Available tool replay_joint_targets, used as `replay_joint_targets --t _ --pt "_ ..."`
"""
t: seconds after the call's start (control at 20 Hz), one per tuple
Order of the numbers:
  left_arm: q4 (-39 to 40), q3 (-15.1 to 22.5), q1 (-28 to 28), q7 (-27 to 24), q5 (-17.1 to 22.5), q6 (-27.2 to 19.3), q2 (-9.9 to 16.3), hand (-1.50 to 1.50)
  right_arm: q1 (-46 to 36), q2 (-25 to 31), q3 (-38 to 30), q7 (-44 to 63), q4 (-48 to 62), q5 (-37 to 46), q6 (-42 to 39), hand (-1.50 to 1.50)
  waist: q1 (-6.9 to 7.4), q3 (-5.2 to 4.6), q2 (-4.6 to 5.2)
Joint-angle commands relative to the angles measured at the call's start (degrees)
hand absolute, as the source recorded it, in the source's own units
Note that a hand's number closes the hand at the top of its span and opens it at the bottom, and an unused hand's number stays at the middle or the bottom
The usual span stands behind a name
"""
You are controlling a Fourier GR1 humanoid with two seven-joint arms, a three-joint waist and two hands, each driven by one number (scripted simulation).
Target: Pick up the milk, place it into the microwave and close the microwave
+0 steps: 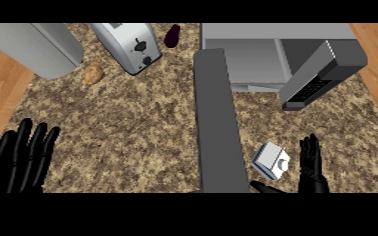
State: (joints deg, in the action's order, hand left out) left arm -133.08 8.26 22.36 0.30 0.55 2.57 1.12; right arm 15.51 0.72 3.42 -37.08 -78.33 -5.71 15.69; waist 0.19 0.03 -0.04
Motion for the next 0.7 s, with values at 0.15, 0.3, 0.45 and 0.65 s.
replay_joint_targets --t 0.15,0.3,0.45,0.65 --pt "-0.1 2.5 -3.4 3.2 -2.9 -2.7 -1.1 -1.50 -9.7 1.4 -5.3 -5.4 15.1 -4.6 -3.8 -1.50 -0.03 0.00 0.07" --pt "-2.4 -0.5 1.7 0.3 0.8 -0.8 1.5 -1.50 -6.3 0.7 -4.2 -8.0 13.9 -4.4 -4.8 -1.50 0.00 -0.03 -0.01" --pt "-3.1 0.8 -0.8 3.8 -0.7 -1.5 1.3 -1.50 -16.4 0.5 -9.7 -17.7 33.5 -5.0 -5.8 -1.50 0.26 0.03 0.10" --pt "-1.3 4.9 3.5 -0.8 -4.6 -2.3 -0.6 -1.50 -16.0 2.0 -9.0 -19.0 35.8 -4.2 -8.9 -1.50 0.15 -0.01 0.01"
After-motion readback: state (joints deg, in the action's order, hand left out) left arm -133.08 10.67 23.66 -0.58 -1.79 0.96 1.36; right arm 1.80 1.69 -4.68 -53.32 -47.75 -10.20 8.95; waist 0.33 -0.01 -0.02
